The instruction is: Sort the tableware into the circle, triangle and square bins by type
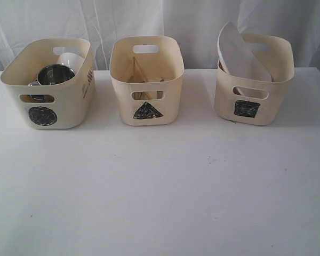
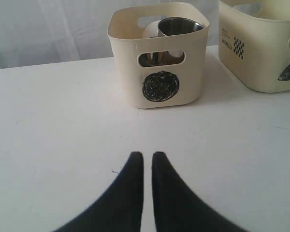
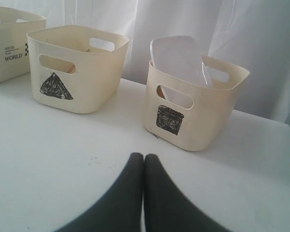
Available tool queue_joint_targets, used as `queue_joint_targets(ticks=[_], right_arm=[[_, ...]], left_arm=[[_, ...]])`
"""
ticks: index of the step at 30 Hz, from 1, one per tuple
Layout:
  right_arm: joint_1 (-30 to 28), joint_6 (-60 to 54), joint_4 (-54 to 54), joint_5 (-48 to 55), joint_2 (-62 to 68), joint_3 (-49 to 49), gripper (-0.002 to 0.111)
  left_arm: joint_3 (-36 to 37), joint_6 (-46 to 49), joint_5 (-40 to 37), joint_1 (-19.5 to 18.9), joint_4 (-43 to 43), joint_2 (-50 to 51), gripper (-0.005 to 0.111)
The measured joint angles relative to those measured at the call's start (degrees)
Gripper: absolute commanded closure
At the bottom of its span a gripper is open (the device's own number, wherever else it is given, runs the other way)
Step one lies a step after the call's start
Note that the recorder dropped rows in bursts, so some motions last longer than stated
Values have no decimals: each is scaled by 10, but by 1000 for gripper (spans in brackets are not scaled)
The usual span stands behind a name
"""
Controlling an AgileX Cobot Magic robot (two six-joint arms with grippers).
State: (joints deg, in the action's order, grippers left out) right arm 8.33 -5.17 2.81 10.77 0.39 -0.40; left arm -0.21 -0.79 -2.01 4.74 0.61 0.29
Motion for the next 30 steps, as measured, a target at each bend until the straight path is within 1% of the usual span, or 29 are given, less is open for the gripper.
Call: queue_joint_targets(ticks=[30], right_arm=[[0,1,-1,15,0,0,108]], left_arm=[[0,0,0,0,0,0,93]])
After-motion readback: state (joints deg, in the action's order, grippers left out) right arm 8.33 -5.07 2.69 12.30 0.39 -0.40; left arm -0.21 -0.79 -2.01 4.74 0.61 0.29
